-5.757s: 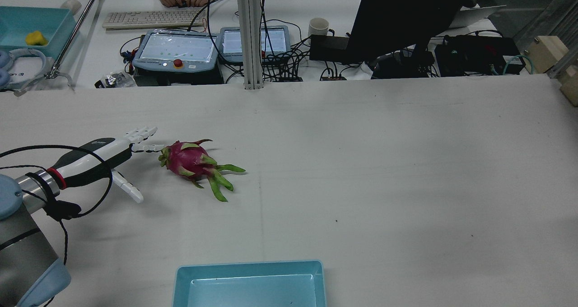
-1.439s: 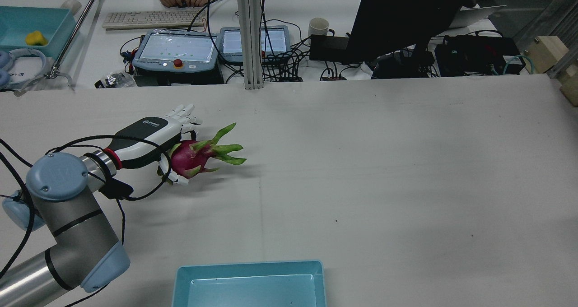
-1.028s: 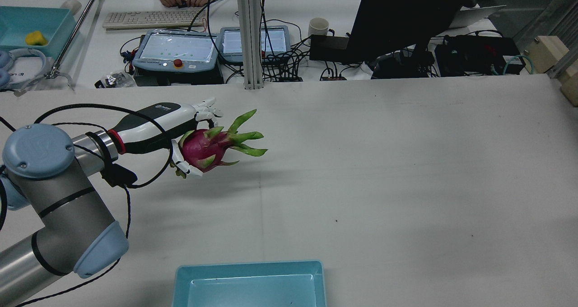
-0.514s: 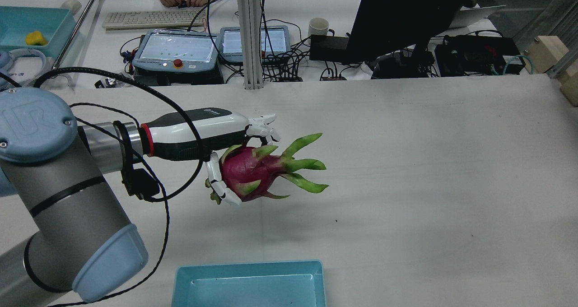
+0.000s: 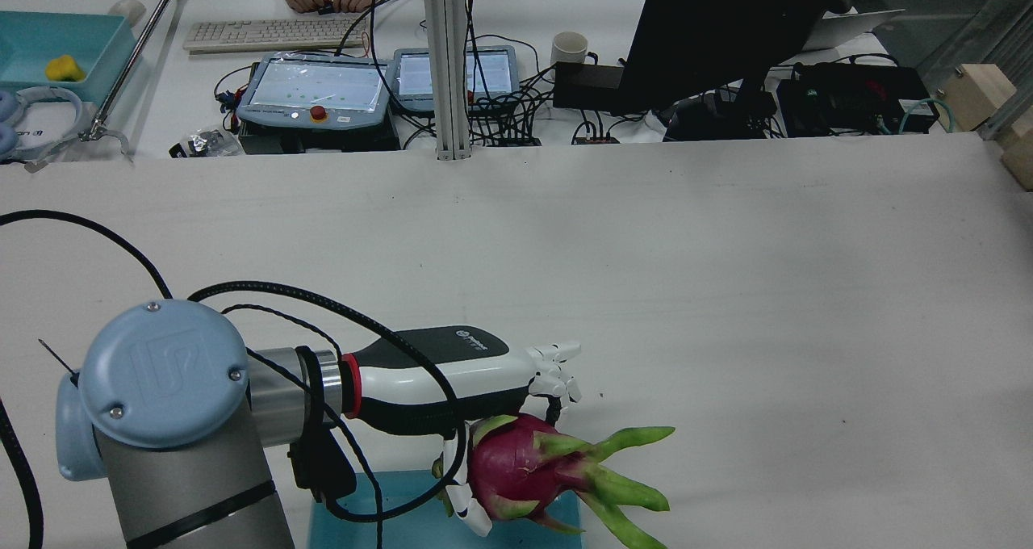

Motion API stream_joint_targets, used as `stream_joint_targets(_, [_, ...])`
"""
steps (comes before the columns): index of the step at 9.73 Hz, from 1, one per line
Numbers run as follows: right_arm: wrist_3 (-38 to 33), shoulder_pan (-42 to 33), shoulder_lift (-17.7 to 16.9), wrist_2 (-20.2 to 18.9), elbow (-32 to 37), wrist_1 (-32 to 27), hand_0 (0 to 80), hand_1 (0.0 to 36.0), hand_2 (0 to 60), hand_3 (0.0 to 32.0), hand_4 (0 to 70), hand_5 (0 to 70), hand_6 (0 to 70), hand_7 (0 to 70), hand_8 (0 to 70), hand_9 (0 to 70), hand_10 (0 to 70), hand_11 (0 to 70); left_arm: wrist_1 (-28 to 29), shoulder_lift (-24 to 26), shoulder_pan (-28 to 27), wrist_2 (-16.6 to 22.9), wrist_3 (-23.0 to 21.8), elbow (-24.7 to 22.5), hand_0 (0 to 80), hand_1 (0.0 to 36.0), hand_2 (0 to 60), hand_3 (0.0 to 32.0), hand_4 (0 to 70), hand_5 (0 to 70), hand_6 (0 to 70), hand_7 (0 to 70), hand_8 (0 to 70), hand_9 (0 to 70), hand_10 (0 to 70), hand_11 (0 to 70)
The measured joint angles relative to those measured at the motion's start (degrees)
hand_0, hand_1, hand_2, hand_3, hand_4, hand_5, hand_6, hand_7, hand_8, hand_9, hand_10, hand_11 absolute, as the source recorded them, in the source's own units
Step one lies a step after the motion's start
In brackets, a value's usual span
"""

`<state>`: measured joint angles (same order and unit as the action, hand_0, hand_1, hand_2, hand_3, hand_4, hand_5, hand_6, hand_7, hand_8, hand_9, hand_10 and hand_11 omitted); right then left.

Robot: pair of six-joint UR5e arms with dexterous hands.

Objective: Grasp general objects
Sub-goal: 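Carry the dragon fruit toward the robot and lower it into the blue tray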

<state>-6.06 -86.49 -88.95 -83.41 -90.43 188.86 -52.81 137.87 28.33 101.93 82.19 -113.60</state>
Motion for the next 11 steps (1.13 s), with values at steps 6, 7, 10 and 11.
stream_joint_targets(6, [0.0, 0.0, 0.0, 0.0, 0.1, 0.0, 0.0, 0.0, 0.0, 0.0, 0.0, 0.0, 0.0, 0.0, 0.0, 0.0, 0.0, 0.0, 11.7, -13.3, -2.4, -0.9, 2.8, 1.8, 46.8, 3.5, 0.0, 0.0, 5.8, 1.2, 0.0, 6.5, 0.0, 0.0, 0.0, 0.0])
stream_joint_targets(7, [0.0, 0.0, 0.0, 0.0, 0.1, 0.0, 0.0, 0.0, 0.0, 0.0, 0.0, 0.0, 0.0, 0.0, 0.0, 0.0, 0.0, 0.0, 11.8, -14.4, -2.2, -0.7, 3.2, 1.4, 46.2, 1.2, 0.0, 0.0, 0.0, 0.0, 0.0, 5.6, 0.0, 0.0, 0.0, 0.0])
stream_joint_targets(10, [0.0, 0.0, 0.0, 0.0, 0.1, 0.0, 0.0, 0.0, 0.0, 0.0, 0.0, 0.0, 0.0, 0.0, 0.0, 0.0, 0.0, 0.0, 9.2, -15.3, -1.6, -0.2, 3.6, -1.0, 39.1, 0.0, 0.0, 15.6, 0.0, 0.0, 0.0, 5.4, 0.0, 0.0, 0.0, 0.0])
stream_joint_targets(11, [0.0, 0.0, 0.0, 0.0, 0.1, 0.0, 0.0, 0.0, 0.0, 0.0, 0.0, 0.0, 0.0, 0.0, 0.0, 0.0, 0.0, 0.0, 8.5, -15.5, -1.2, -0.1, 3.7, -2.0, 32.4, 0.0, 0.0, 9.4, 0.0, 0.0, 0.0, 6.3, 0.0, 0.0, 0.0, 0.0])
